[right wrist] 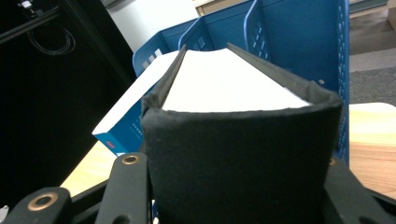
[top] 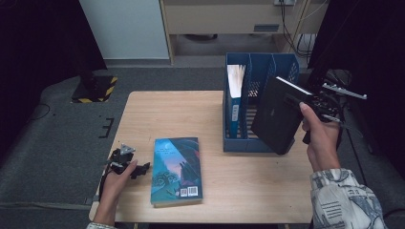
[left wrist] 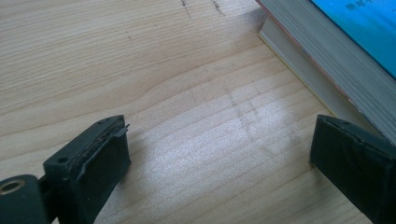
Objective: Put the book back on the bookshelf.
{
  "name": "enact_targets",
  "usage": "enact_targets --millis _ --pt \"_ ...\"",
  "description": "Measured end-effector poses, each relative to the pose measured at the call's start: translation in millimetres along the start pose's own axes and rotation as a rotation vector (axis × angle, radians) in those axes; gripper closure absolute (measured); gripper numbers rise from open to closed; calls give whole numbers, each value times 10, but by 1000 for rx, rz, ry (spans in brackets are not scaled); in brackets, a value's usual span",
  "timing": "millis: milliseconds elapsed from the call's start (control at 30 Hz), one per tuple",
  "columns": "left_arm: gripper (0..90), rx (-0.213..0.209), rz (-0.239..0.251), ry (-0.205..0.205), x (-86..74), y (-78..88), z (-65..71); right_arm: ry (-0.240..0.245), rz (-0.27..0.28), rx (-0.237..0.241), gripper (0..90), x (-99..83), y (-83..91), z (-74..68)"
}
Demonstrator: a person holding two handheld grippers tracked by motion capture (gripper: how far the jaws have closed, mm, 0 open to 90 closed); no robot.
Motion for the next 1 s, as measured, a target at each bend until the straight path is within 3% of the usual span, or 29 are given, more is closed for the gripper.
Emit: enact_targets --millis 1000 --pt "35 2 0 -2 -1 -3 5 -16 29 -81 528 191 145 283"
Point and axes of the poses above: each handheld gripper's, and its own axes: y roughly backward along the jaws, x roughly out of its top, z roughly to its right, the point moved 1 cm from there along -y, roughly forward along the jaws, and after that the axes turned 12 degrees about z, right-handed, at the moved point
